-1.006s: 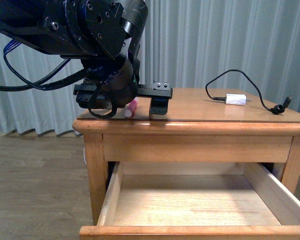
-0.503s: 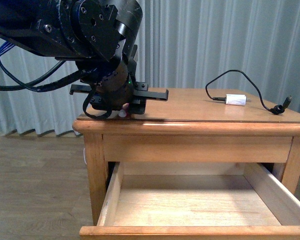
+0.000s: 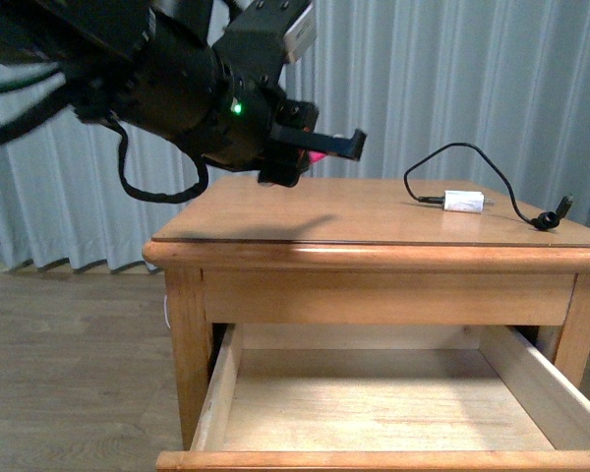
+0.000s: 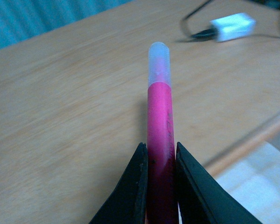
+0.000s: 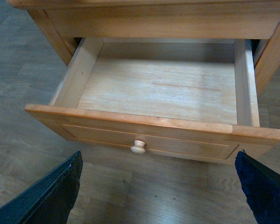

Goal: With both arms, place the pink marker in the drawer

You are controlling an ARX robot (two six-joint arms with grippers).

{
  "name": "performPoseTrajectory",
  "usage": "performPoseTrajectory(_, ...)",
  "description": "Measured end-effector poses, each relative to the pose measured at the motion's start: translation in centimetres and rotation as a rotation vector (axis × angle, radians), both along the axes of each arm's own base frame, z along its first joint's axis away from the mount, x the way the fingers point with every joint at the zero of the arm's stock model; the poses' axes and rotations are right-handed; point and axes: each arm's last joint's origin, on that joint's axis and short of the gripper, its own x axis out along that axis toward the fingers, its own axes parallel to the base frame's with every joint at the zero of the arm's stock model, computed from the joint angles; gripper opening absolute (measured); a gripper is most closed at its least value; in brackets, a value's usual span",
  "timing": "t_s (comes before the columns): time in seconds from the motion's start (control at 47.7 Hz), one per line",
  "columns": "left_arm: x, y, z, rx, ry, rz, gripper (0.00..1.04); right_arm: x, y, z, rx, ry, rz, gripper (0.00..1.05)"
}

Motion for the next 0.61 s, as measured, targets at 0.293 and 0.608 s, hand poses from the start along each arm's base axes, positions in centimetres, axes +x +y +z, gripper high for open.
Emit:
performPoseTrajectory(0.293,-7.9,0.1,-1.8,0.075,-0.036,-0.398,0.15,0.0,0.0,0.0,0.0,0.0,0.0,0.96)
performPoseTrajectory(0.608,-6.1,0.1,-8.8,0.19,0.04,-0.32,0.15,0.0,0.0,0.0,0.0,0.0,0.0,0.96)
